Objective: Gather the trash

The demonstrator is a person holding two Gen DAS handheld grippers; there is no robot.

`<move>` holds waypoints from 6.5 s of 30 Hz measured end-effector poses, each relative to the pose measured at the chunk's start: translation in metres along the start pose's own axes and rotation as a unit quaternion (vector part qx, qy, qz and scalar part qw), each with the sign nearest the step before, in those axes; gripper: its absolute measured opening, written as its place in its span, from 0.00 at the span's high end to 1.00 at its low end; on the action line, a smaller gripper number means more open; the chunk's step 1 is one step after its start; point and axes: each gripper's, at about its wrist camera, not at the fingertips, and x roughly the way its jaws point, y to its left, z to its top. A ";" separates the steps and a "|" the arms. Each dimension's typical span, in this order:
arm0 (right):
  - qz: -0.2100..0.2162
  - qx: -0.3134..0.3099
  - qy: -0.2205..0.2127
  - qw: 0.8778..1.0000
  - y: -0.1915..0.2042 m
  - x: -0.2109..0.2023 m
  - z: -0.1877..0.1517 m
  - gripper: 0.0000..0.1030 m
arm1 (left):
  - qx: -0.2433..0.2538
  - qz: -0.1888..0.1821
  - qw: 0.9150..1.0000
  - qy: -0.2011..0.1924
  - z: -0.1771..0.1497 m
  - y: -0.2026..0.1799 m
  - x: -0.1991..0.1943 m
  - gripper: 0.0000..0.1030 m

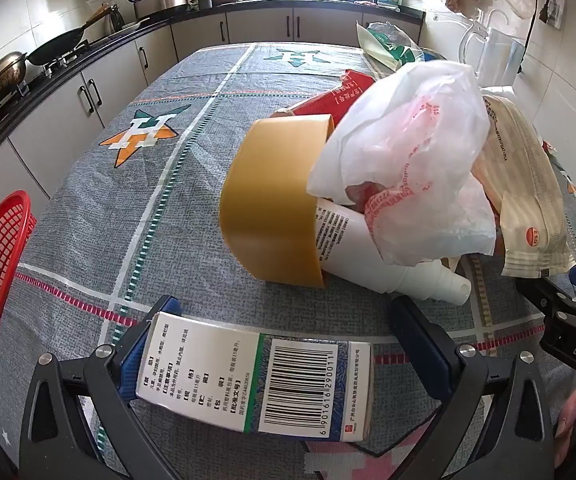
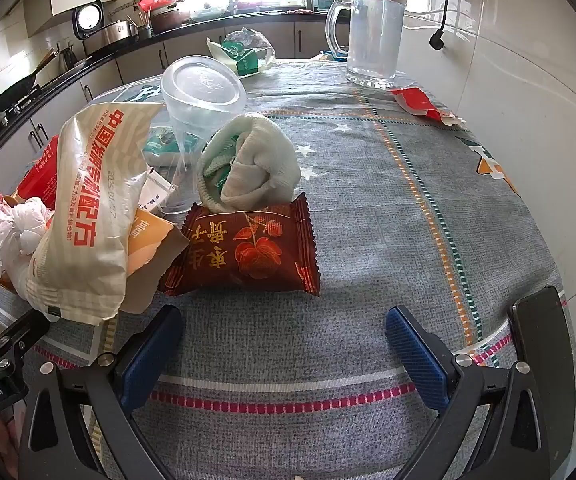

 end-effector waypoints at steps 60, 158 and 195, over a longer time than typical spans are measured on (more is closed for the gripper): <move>0.015 -0.122 -0.280 0.952 0.092 -0.204 -0.106 0.00 | -0.034 0.143 0.952 -0.270 -0.130 0.080 -0.171 0.00; 0.111 0.024 -0.128 0.985 0.000 -0.133 -0.068 0.20 | 0.185 -0.247 0.949 -0.058 -0.051 0.033 -0.097 0.03; 0.191 0.010 -0.005 0.982 0.043 -0.028 0.053 0.37 | 0.172 -0.162 0.972 -0.017 -0.037 -0.001 -0.041 0.57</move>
